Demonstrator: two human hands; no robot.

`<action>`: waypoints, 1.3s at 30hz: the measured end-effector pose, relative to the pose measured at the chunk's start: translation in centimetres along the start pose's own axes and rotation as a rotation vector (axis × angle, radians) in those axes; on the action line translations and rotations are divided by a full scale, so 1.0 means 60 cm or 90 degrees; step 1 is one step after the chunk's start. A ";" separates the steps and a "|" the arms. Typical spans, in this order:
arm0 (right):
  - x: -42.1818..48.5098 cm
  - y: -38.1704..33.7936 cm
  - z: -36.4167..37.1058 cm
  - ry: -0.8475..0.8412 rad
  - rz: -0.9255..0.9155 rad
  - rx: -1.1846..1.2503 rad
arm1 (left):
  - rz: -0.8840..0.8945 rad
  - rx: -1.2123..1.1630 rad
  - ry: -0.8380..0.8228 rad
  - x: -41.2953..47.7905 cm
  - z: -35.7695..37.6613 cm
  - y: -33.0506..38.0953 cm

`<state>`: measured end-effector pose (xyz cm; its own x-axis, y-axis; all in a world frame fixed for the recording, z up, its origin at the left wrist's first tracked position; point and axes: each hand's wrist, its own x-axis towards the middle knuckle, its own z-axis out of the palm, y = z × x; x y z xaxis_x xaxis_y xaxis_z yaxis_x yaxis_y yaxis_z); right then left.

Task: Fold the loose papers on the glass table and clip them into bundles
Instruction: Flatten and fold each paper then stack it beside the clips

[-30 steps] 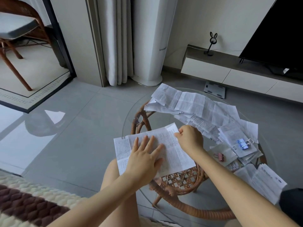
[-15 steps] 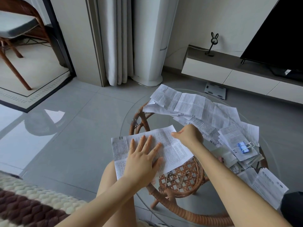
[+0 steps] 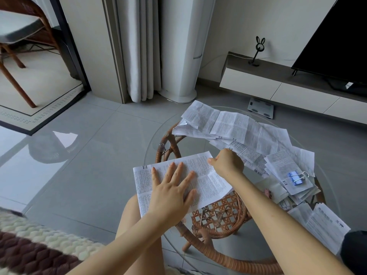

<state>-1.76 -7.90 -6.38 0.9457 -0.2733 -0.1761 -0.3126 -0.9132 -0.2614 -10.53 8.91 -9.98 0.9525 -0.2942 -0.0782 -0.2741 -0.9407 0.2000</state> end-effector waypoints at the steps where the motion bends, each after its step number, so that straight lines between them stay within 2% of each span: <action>1: 0.000 0.000 0.000 -0.001 0.000 -0.003 | 0.000 0.002 -0.001 0.000 0.000 0.000; 14: 0.021 0.006 -0.010 -0.009 -0.001 -0.029 | 0.010 -0.013 0.006 0.020 0.001 0.015; 18: 0.041 0.009 -0.032 0.024 0.003 -0.047 | 0.076 -0.012 0.022 0.042 -0.007 0.011; 22: 0.046 0.021 -0.034 0.009 -0.014 -0.041 | 0.154 -0.024 0.074 0.038 -0.001 -0.031; 31: 0.035 0.020 -0.035 0.022 -0.047 -0.056 | 0.063 0.058 0.112 0.025 0.014 -0.041; 33: 0.023 0.013 -0.043 0.070 -0.082 -0.166 | 0.062 0.070 0.112 0.025 0.015 -0.040; 35: 0.000 0.004 -0.040 0.175 -0.132 -0.279 | 0.059 0.075 0.103 0.026 0.014 -0.041; 37: -0.040 -0.017 -0.016 0.244 -0.221 -0.236 | 0.056 0.077 0.097 0.028 0.015 -0.042; 39: -0.088 -0.036 0.020 0.230 -0.322 -0.120 | 0.053 0.075 0.087 0.028 0.013 -0.041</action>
<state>-6.19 -4.14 -6.06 0.9526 0.1504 0.2645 0.1697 -0.9841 -0.0515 -8.34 10.59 -11.39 0.9331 -0.3530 0.0688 -0.3580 -0.9299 0.0844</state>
